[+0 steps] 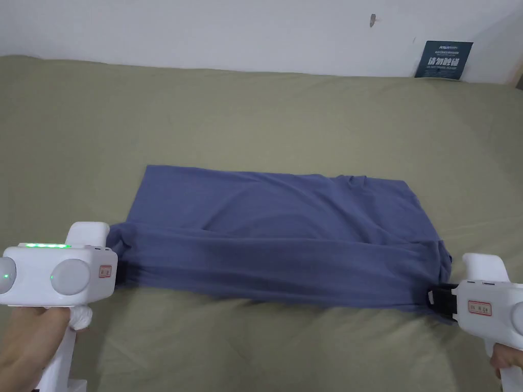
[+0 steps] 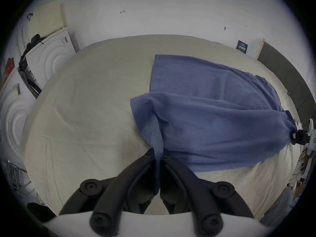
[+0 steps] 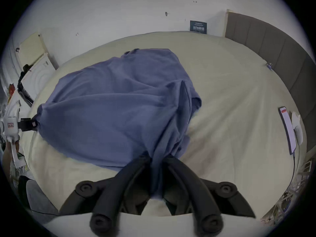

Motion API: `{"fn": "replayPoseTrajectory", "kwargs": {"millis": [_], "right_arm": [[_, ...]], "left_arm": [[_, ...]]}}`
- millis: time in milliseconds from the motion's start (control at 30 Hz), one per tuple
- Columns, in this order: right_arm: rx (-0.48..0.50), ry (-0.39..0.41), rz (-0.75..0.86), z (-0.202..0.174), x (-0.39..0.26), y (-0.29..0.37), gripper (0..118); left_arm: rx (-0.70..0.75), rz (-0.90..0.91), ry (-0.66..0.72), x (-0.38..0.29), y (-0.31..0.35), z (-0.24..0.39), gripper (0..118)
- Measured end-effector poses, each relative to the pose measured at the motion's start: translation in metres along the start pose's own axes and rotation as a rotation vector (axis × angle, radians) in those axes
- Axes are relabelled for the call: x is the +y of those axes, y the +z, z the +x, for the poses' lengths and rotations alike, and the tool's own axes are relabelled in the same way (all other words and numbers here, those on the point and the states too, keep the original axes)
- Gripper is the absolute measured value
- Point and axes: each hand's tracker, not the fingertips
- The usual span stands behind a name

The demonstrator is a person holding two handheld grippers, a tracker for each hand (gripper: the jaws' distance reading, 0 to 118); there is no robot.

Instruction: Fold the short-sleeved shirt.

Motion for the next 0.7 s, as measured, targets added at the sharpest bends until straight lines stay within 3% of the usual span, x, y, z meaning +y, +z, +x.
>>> {"fn": "replayPoseTrajectory", "kwargs": {"millis": [300,633,667,700], "right_arm": [[0.038,-0.005,0.017,-0.008,-0.040,0.061,6],[0.039,-0.011,0.020,-0.023,-0.084,0.080,6],[0.045,-0.028,0.021,-0.025,-0.083,0.080,13],[0.042,-0.032,0.014,-0.019,-0.079,0.075,39]], "left_arm": [[-0.029,-0.014,0.020,-0.055,0.067,-0.007,4],[-0.064,-0.015,0.053,-0.104,0.072,-0.031,4],[-0.081,-0.002,0.074,-0.104,0.071,-0.034,8],[-0.097,0.004,0.077,-0.103,0.071,-0.037,25]]}}
